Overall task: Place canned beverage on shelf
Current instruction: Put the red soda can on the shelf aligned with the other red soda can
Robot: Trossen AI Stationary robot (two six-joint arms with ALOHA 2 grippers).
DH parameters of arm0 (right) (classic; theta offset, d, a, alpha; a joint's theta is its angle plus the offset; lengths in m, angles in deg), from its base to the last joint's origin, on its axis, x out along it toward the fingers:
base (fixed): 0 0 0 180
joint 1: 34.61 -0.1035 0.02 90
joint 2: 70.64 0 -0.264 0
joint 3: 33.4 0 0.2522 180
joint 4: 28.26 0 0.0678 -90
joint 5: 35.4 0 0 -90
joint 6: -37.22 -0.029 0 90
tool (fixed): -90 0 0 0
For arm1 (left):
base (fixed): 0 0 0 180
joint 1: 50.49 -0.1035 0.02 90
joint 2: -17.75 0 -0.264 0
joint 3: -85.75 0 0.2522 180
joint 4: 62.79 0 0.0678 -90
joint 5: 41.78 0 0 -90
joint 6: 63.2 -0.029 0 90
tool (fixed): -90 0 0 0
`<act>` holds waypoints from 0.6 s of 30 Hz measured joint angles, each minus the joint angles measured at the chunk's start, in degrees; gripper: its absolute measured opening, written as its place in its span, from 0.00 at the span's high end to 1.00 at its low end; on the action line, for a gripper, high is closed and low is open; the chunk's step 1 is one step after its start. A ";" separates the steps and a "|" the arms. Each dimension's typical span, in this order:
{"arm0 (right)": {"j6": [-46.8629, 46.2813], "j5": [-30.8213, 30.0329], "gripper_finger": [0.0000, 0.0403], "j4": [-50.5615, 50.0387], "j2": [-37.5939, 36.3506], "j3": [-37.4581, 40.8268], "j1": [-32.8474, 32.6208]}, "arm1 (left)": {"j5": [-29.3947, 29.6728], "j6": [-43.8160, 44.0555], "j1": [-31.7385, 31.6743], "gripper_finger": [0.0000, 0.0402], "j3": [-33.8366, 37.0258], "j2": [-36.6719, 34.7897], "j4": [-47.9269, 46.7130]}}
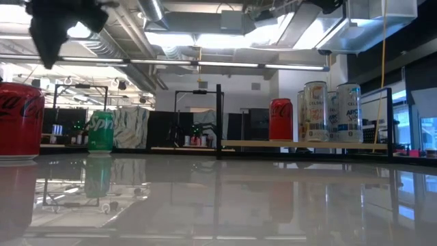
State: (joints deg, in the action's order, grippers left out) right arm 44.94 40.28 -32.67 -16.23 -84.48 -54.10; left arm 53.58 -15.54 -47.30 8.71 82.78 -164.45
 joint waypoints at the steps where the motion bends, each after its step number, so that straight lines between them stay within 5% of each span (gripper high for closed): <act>1: 0.00 0.00 0.12 0.04 -0.01 0.00 0.00 | -0.51 0.03 -0.01 0.15 0.89 -0.04 -0.06; 18: 0.22 0.00 0.12 0.80 -0.01 -0.01 0.00 | -0.38 1.73 -0.05 0.15 10.42 -0.07 -1.21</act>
State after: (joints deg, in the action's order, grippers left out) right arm 45.16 40.28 -31.87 -16.25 -84.50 -54.10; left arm 53.20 -13.82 -47.35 19.13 82.72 -165.65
